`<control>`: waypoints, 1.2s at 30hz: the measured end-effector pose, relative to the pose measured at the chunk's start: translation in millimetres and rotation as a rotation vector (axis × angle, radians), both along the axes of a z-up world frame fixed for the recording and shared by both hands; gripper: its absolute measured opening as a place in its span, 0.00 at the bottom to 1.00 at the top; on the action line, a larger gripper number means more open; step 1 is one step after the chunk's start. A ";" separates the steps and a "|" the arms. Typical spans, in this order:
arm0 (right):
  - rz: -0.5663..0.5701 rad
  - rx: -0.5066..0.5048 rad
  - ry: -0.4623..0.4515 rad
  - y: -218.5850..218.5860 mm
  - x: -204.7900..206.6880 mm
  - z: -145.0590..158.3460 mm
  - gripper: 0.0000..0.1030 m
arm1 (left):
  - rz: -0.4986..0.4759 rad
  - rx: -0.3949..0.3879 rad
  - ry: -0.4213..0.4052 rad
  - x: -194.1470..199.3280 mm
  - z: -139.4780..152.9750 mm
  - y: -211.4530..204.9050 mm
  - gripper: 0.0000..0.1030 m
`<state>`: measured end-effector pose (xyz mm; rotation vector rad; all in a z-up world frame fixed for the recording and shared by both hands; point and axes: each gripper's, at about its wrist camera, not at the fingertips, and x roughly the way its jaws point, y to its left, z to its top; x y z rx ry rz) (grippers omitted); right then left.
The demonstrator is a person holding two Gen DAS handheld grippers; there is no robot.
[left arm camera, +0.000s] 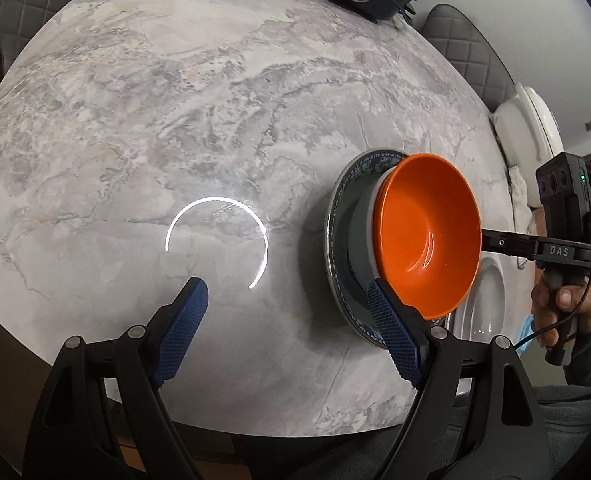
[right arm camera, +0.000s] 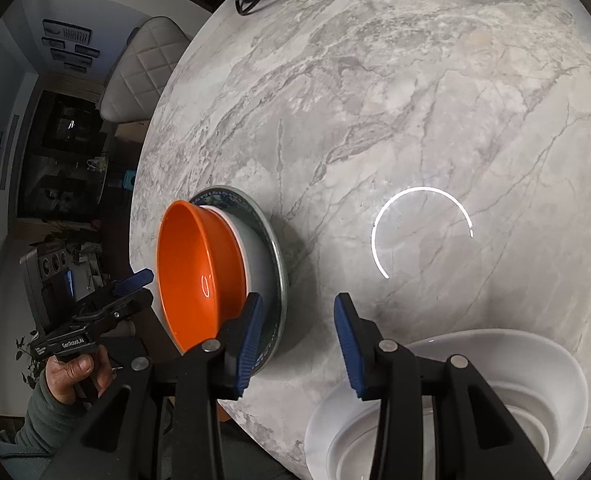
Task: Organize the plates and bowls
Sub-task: 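Close both grippers on the rim of the nested bowl stack, then carry the nested bowls onto the white plate stack and lower them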
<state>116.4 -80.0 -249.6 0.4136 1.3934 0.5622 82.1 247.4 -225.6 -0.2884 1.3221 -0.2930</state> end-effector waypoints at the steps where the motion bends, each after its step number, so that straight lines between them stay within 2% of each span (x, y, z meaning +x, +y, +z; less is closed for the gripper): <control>1: 0.000 -0.001 0.006 0.8 0.0 -2.4 0.40 | -0.010 0.007 0.007 1.0 -3.3 -2.6 0.78; 3: 0.010 -0.009 0.010 3.9 0.4 -5.6 0.40 | -0.029 0.022 0.009 4.3 -7.4 -9.0 0.76; 6: 0.020 -0.020 0.018 6.6 1.6 -11.1 0.40 | -0.054 0.037 0.015 9.0 -11.8 -15.3 0.59; 10: 0.027 -0.017 0.019 12.7 4.6 -17.1 0.40 | -0.064 0.038 0.018 14.3 -16.8 -20.3 0.53; 19: 0.038 0.022 0.023 13.6 13.4 -27.2 0.39 | -0.088 0.024 0.031 27.4 -27.8 -27.0 0.50; 23: 0.037 0.049 0.018 11.8 16.3 -28.6 0.38 | -0.089 0.004 0.025 30.7 -28.5 -26.8 0.45; 24: 0.037 0.058 0.020 11.1 17.2 -29.3 0.37 | -0.089 -0.001 0.023 31.4 -28.3 -25.8 0.43; 27: 0.034 0.096 0.026 7.0 19.5 -32.2 0.37 | -0.097 -0.070 0.013 34.3 -28.0 -23.3 0.28; 28: 0.036 0.110 0.028 6.3 20.0 -33.2 0.36 | -0.105 -0.072 0.009 34.0 -26.9 -20.8 0.28; 31: 0.048 0.145 0.029 5.7 21.2 -33.0 0.26 | -0.115 -0.092 0.010 39.2 -27.3 -21.1 0.23; 33: 0.066 0.163 0.022 7.6 20.7 -29.8 0.15 | -0.124 -0.097 0.013 39.9 -25.5 -21.2 0.19; 36: 0.074 0.169 0.010 11.8 21.4 -26.3 0.12 | -0.150 -0.111 0.033 42.8 -27.1 -26.6 0.10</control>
